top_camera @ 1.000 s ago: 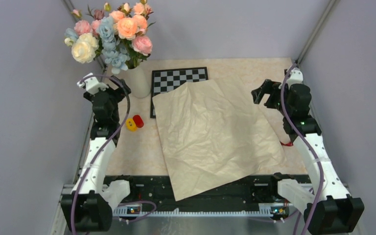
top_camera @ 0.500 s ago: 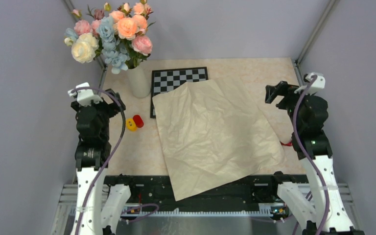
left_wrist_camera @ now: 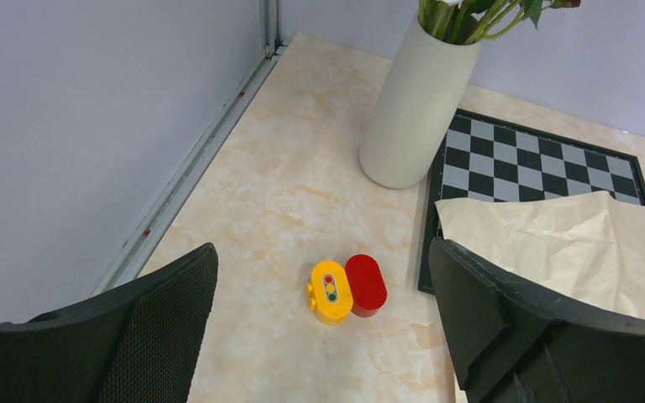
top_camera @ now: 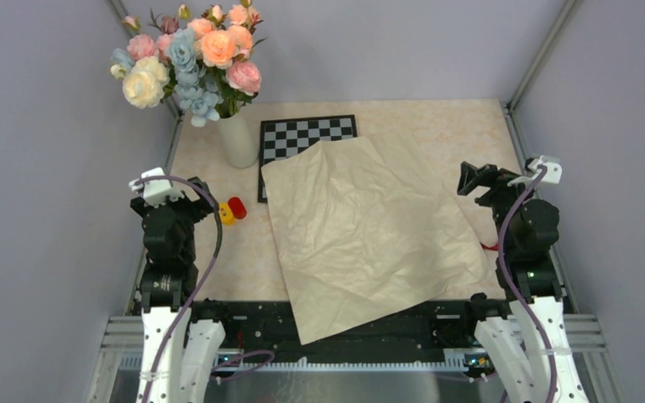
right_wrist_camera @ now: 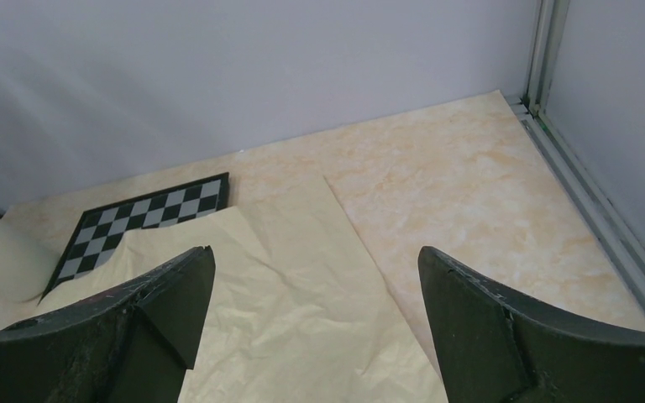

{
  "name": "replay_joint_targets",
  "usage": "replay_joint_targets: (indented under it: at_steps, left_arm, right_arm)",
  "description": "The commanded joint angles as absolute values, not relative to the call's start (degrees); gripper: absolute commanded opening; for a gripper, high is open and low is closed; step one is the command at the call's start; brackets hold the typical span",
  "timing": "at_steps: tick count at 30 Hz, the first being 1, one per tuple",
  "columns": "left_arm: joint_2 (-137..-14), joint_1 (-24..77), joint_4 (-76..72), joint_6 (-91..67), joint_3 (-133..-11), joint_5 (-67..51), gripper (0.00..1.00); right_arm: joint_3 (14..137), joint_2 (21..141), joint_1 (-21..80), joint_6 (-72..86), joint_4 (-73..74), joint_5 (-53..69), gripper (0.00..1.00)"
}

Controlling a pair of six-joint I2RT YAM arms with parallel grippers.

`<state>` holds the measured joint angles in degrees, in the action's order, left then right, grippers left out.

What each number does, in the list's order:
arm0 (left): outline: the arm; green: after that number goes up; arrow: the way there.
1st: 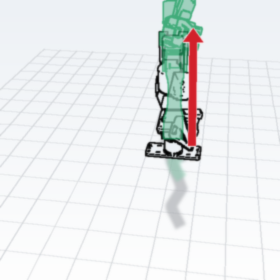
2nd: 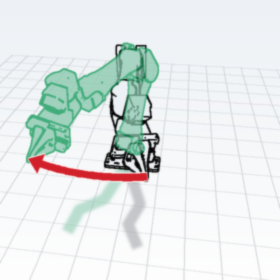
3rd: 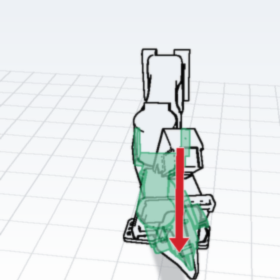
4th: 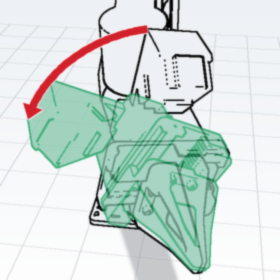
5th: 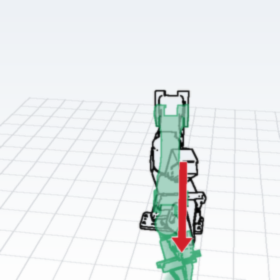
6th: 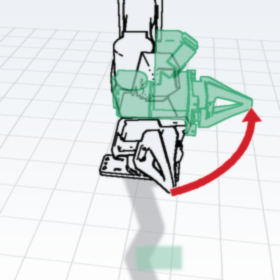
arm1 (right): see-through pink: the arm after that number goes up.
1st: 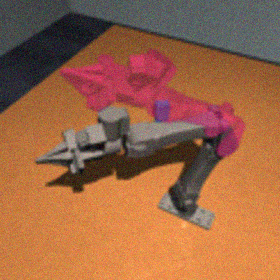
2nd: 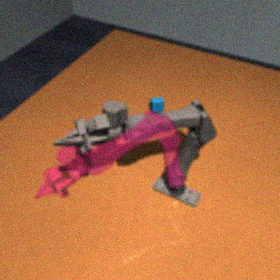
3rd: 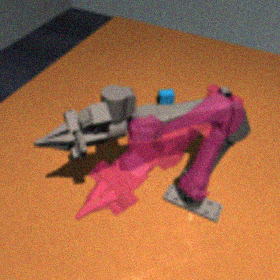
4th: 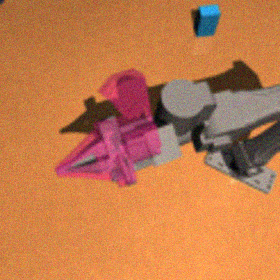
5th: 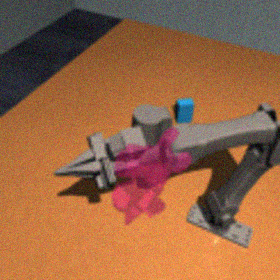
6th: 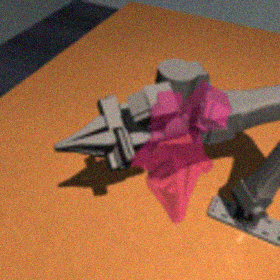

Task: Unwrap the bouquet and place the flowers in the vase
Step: Reset both arms

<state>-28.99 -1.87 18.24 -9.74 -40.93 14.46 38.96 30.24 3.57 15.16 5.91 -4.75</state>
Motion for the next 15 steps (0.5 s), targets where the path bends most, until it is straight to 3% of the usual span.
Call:
replay_joint_targets:
  at_steps: [1, 15]
  left_arm:
    - [-28.37, -1.85, 14.96, -10.49, -41.31, 14.77, 0.99]
    - [-29.14, -1.9, 15.29, -10.84, -41.61, 15.65, 0.99]
  right_arm:
    - [39.46, 29.68, 2.93, 15.12, 2.87, -5.95, 0.93]
    - [39.46, 29.89, 2.93, 14.3, 2.83, -5.66, 0.93]
